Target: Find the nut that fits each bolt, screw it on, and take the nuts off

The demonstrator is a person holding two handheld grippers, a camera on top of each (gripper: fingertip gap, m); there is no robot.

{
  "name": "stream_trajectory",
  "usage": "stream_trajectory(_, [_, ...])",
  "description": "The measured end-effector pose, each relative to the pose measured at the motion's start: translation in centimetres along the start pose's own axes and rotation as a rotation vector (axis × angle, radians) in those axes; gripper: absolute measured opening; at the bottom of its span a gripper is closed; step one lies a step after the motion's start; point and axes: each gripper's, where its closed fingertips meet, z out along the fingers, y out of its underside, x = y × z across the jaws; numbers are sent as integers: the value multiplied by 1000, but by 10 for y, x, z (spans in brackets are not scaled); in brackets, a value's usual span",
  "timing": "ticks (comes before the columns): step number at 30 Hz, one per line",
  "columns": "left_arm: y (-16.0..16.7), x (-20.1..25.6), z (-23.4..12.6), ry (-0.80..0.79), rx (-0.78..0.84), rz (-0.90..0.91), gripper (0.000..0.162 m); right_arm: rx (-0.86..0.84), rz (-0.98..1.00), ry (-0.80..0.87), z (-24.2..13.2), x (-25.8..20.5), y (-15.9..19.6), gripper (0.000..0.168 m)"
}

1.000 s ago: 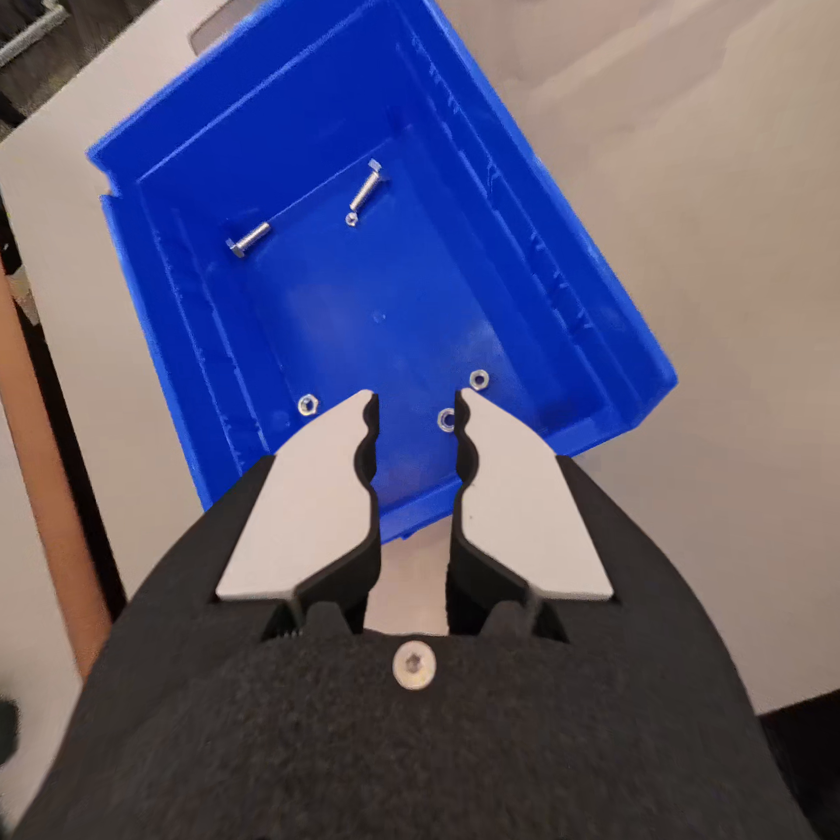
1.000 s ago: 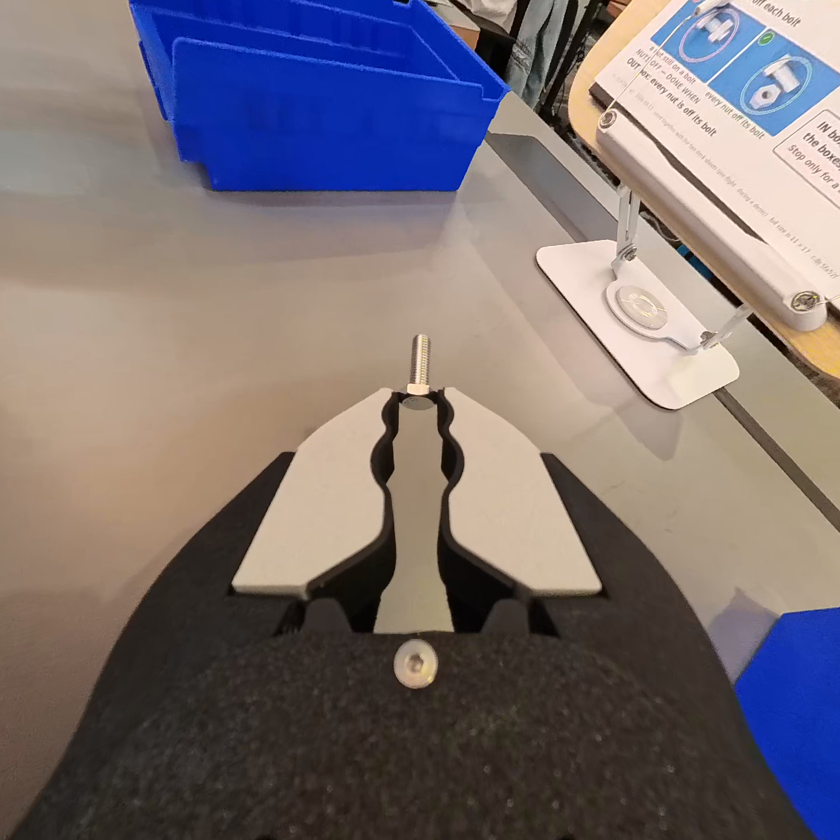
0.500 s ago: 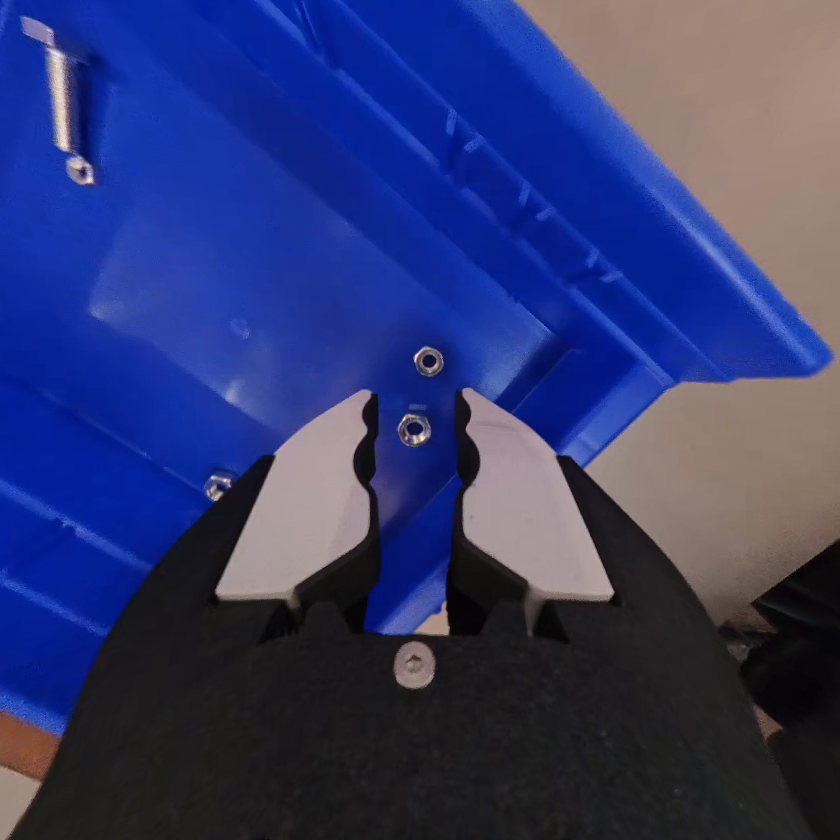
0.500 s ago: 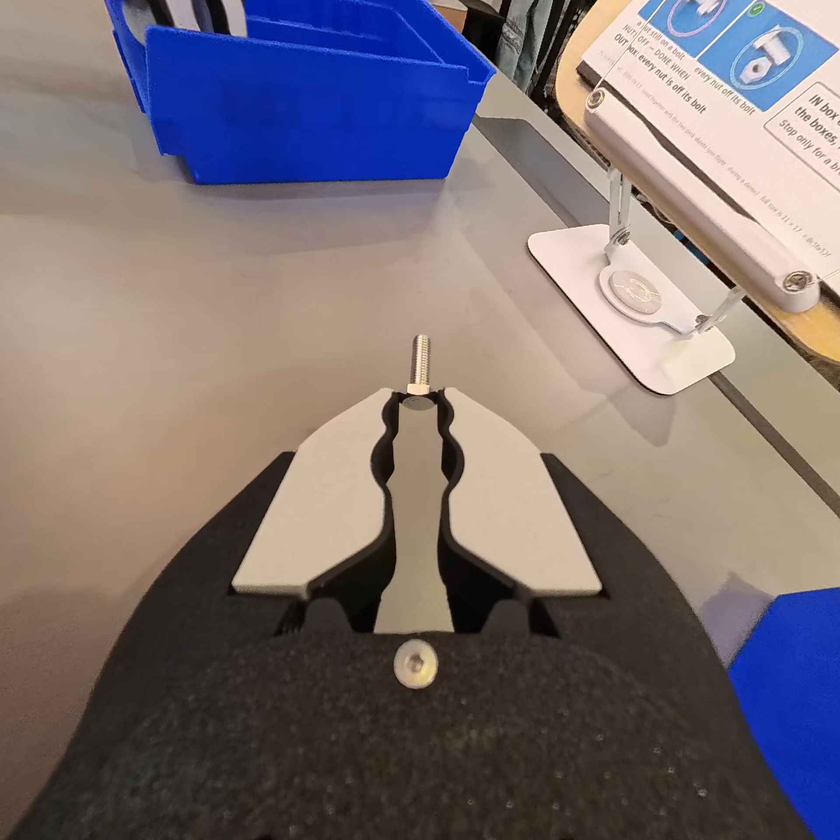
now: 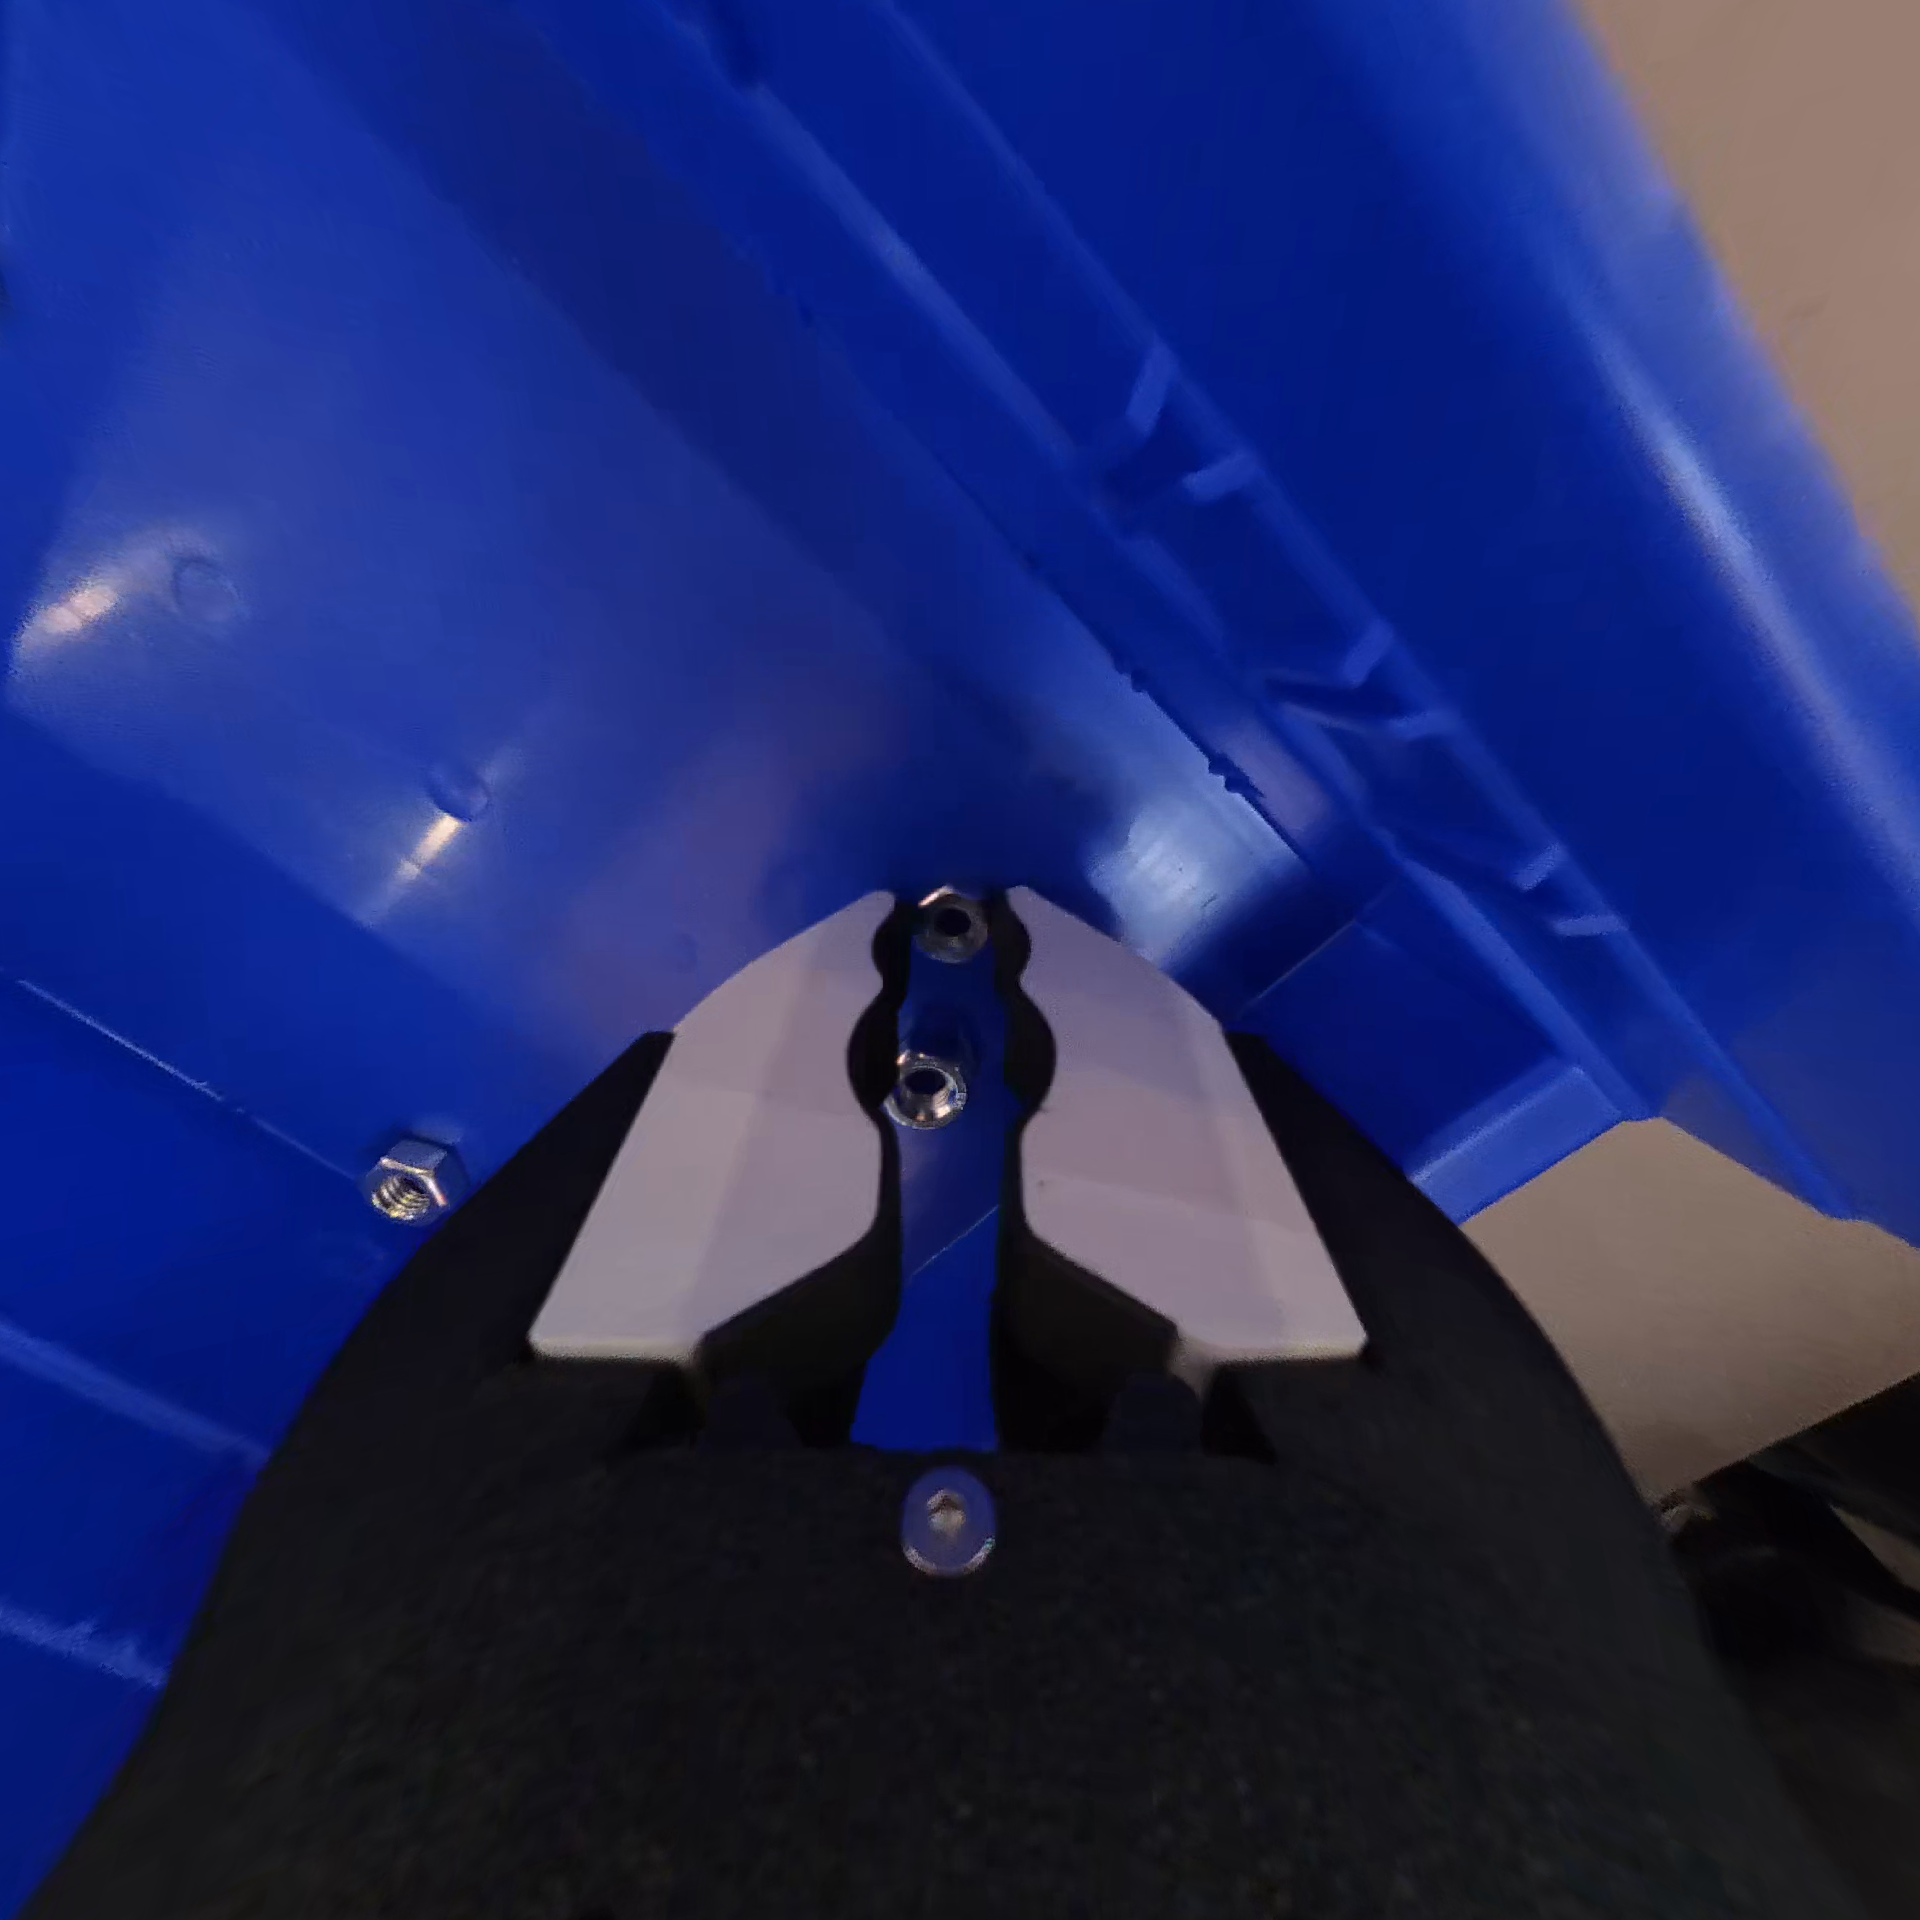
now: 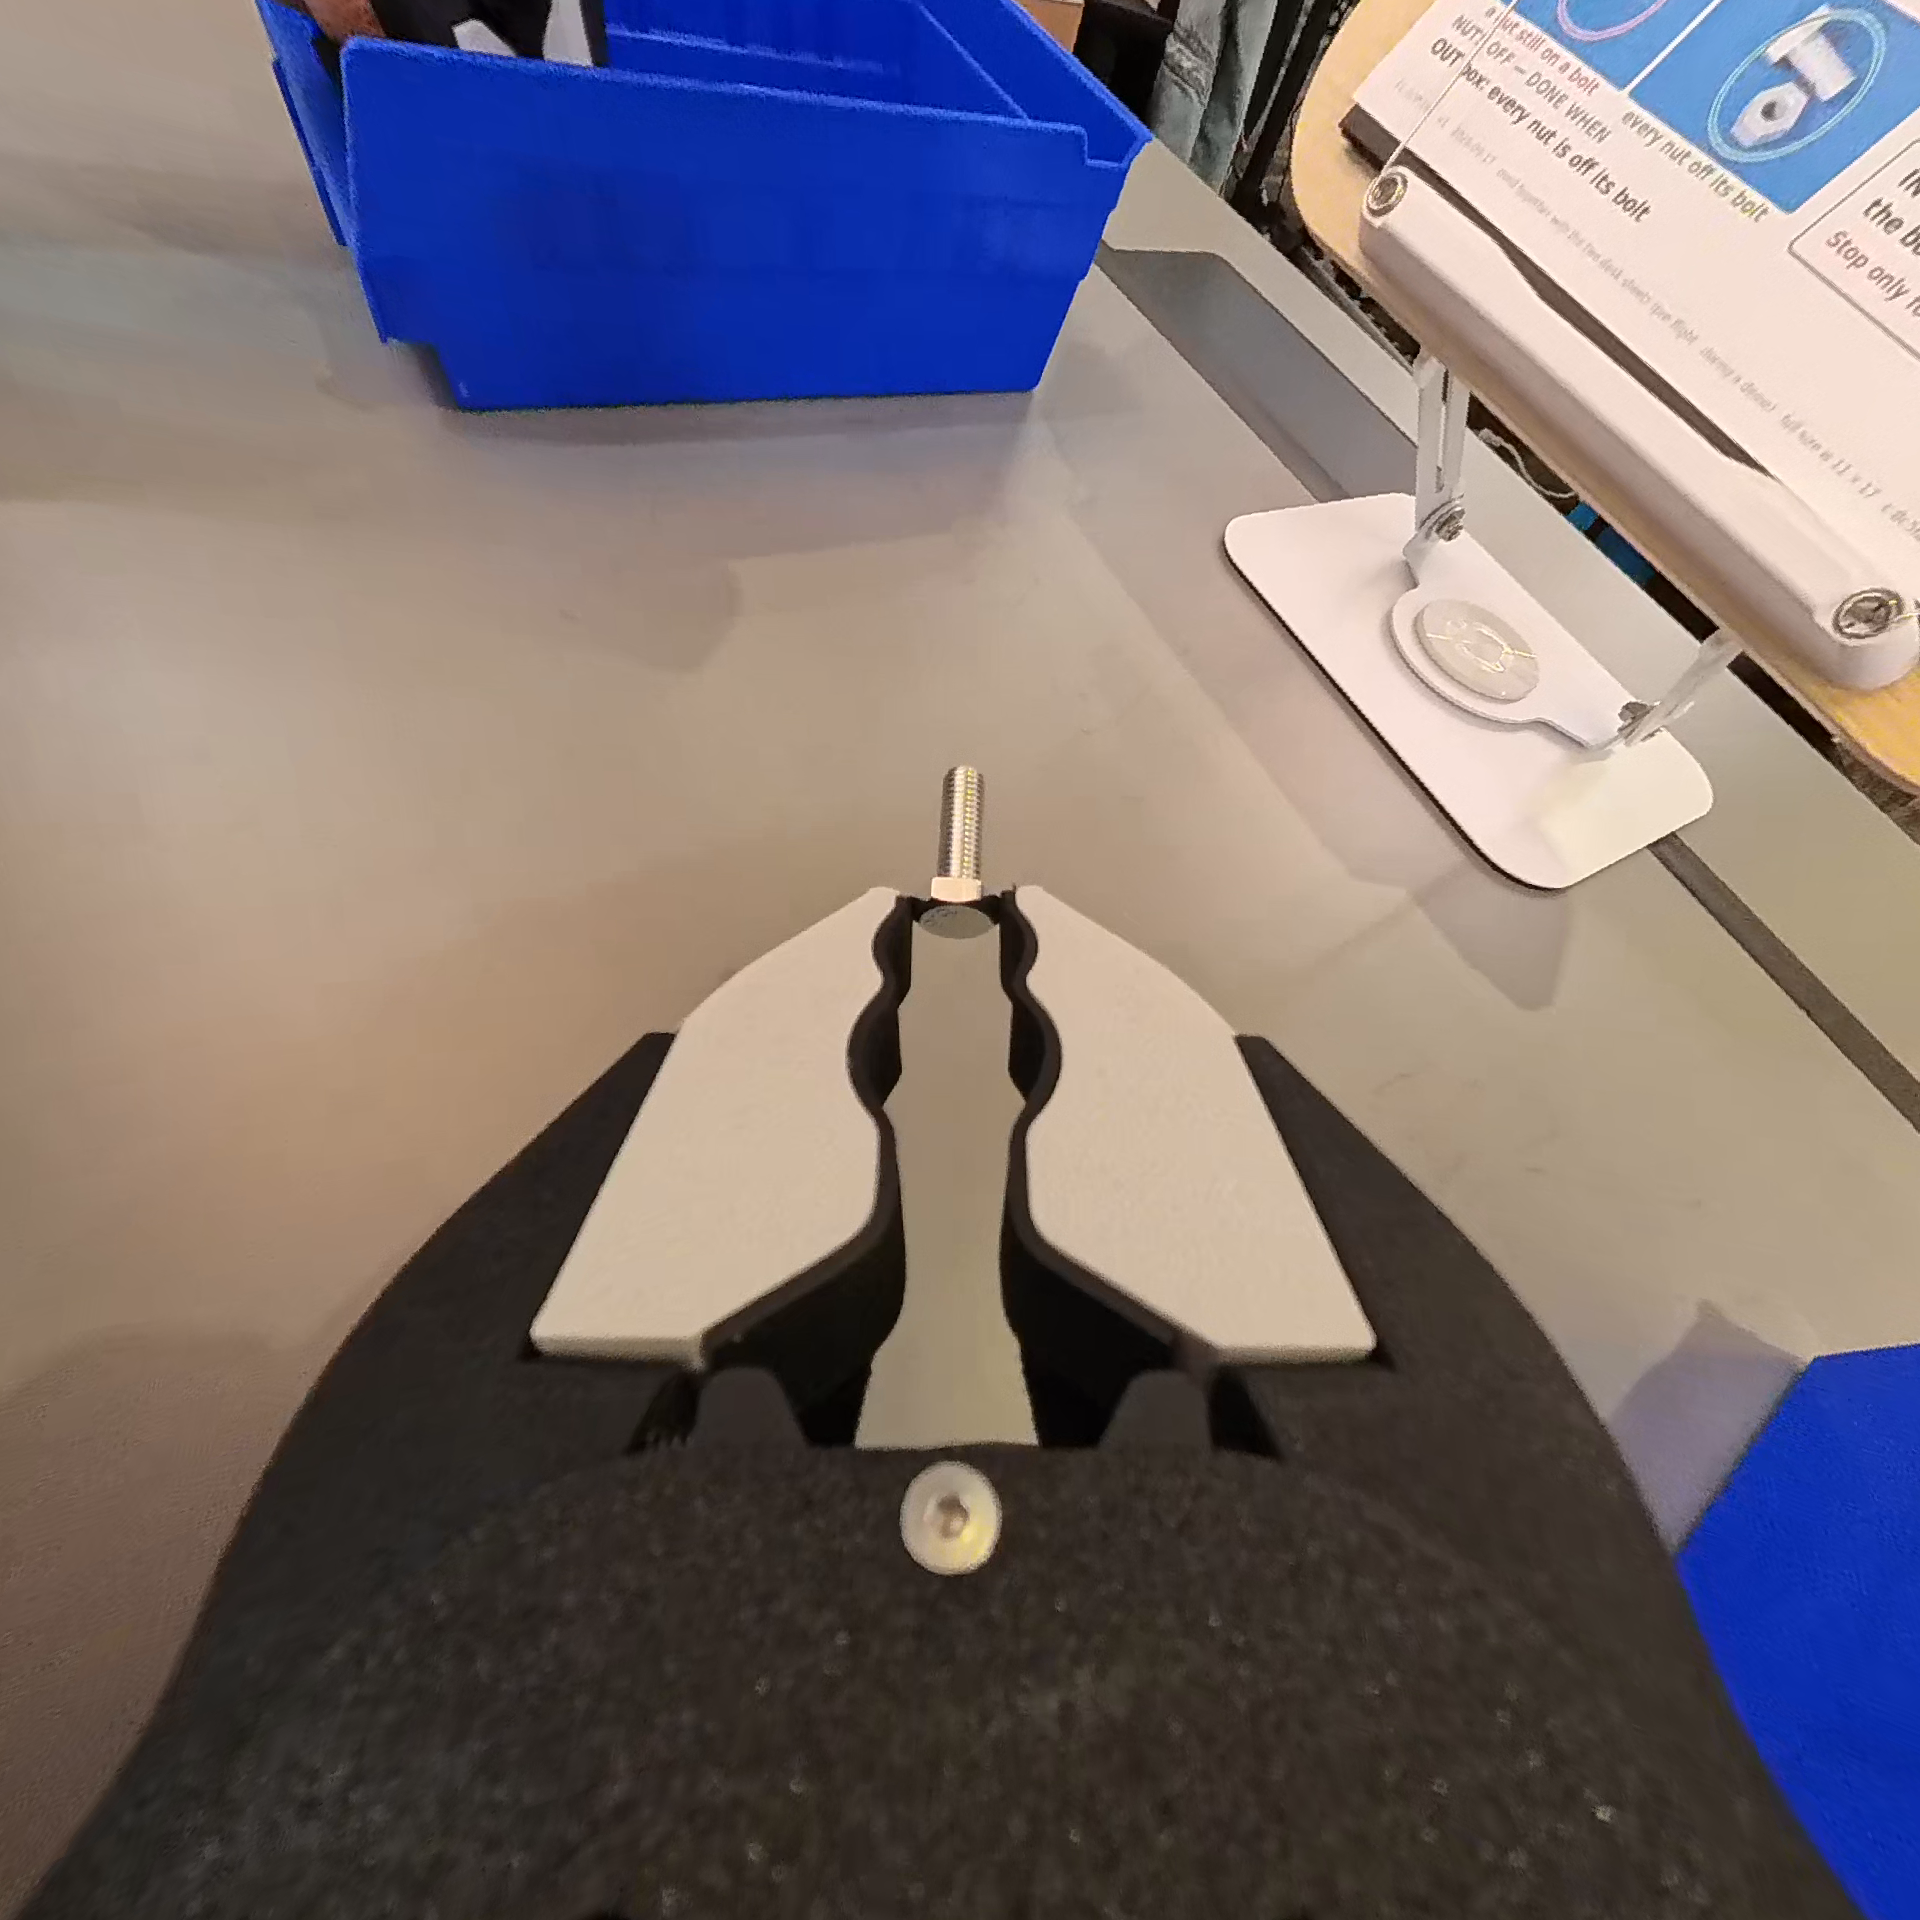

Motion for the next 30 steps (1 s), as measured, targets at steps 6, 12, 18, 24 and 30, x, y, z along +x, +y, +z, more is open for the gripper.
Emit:
stream_trajectory(6, [-15, -4, -28, 150, 269, -99, 14, 0, -42, -14, 3, -3, -6, 16])
stream_trajectory(12, [-86, 26, -158, 577, 953, -351, 14, -26, -249, -15, 22, -6, -22, 16])
stream_trajectory(18, [-153, 120, -187, 1044, 1054, -383, 14, 115, -439, 15, 37, -5, -59, 16])
stream_trajectory(24, [-193, 164, -161, 1250, 962, -431, 14, 216, -675, 183, 24, -4, -94, 16])
stream_trajectory(30, [-204, 177, -142, 1283, 878, -446, 14, 180, -783, 228, 23, -7, -90, 16])
